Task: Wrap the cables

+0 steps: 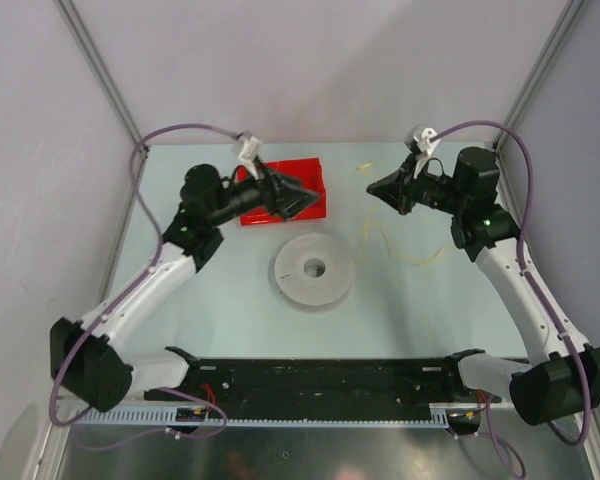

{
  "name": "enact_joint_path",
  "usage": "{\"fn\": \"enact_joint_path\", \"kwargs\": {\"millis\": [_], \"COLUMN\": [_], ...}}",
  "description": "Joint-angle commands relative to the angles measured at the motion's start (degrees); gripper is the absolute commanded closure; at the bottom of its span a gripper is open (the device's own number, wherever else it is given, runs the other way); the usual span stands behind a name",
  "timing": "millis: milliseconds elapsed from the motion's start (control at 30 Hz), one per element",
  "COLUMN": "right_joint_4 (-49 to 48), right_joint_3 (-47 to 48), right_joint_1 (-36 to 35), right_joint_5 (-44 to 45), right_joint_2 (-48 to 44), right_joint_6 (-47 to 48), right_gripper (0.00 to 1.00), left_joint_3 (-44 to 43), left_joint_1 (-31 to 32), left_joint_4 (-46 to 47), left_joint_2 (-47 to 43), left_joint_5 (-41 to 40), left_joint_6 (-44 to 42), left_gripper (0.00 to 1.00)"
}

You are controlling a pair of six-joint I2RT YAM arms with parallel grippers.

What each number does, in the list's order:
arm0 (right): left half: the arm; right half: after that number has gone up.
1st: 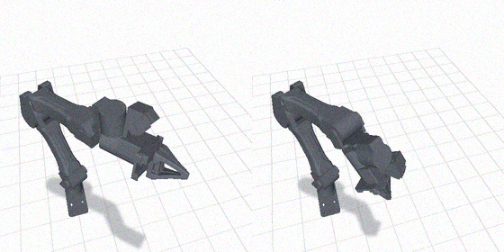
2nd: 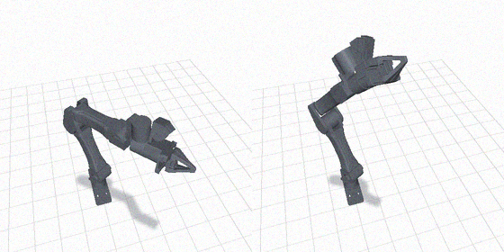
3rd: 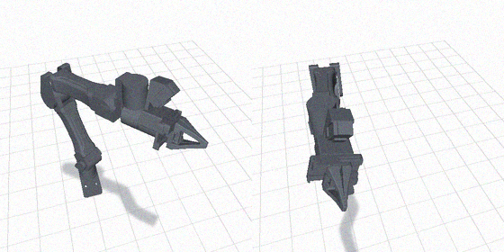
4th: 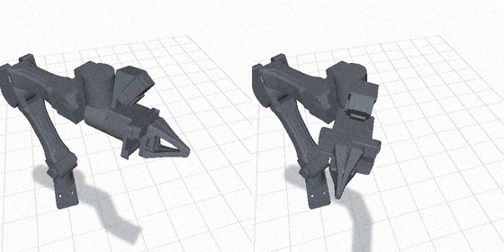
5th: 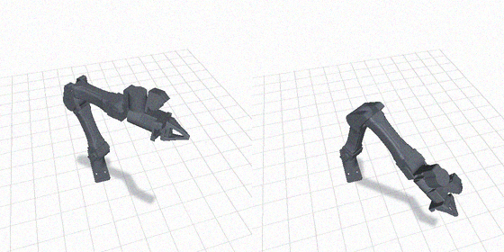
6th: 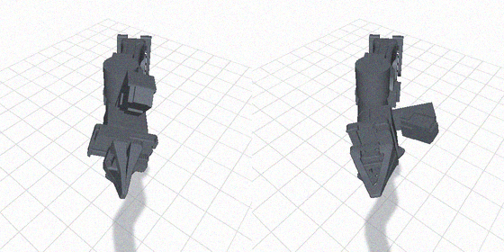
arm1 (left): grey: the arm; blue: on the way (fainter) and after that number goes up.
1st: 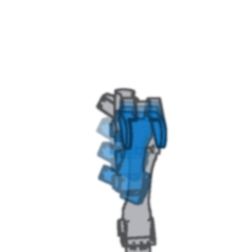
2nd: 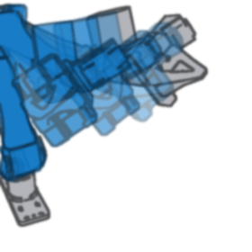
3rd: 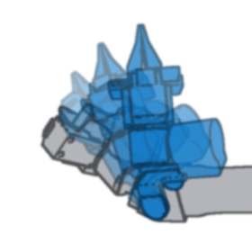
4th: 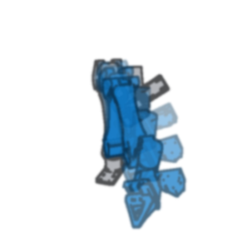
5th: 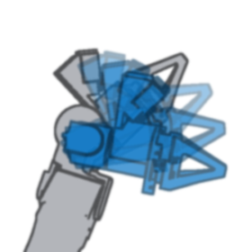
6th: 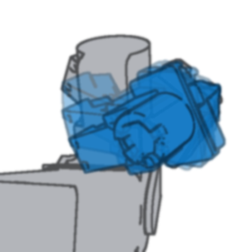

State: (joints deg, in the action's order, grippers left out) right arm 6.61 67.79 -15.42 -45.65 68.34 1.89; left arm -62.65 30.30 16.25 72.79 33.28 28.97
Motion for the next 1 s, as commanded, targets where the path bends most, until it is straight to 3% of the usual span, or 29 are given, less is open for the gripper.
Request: {"fn": "enact_joint_path", "kwargs": {"millis": [0, 133, 233, 433, 567, 700, 833, 967], "right_joint_4": [15.3, 23.4, 29.0, 39.6, 42.3, 43.0, 42.5, 41.3], "right_joint_3": [0.9, 1.2, 2.0, 4.4, 4.7, 4.8, 4.9, 5.6], "right_joint_1": [1.5, 0.3, -1.6, -2.4, -2.3, -4.3, -9.8, -11.6], "right_joint_5": [11.2, 25.0, 35.3, 43.9, 43.0, 38.0, 35.8, 29.6], "right_joint_2": [-3.6, -3.5, -1.5, 4.3, 6.0, 4.9, 4.1, 3.2], "right_joint_6": [21.5, 32.8, 37.8, 39.9, 39.4, 38.0, 35.2, 31.4], "right_gripper": [1.00, 1.00, 1.00, 1.00, 1.00, 1.00, 1.00, 1.00], "left_joint_3": [7.3, 15.2, 20.2, 23.5, 21.3, 18.6, 13.0, 10.4], "left_joint_1": [-8.8, -15.5, -16.5, -16.6, -16.6, -14.2, -4.3, 3.7], "left_joint_4": [-18.1, -25.7, -26.8, -26.9, -26.4, -19.4, -17.3, -11.4], "left_joint_2": [-6.8, -10.0, -11.7, -6.9, -2.3, -6.6, -9.6, -8.9], "left_joint_5": [6.3, 7.4, 6.5, 4.5, 9.5, 15.5, 9.6, 2.4], "left_joint_6": [-11.8, -18.4, -23.1, -28.6, -28.9, -27.0, -27.4, -22.7], "left_gripper": [0.18, 0.15, 0.16, 0.17, 0.16, 0.15, 0.20, 0.30]}}
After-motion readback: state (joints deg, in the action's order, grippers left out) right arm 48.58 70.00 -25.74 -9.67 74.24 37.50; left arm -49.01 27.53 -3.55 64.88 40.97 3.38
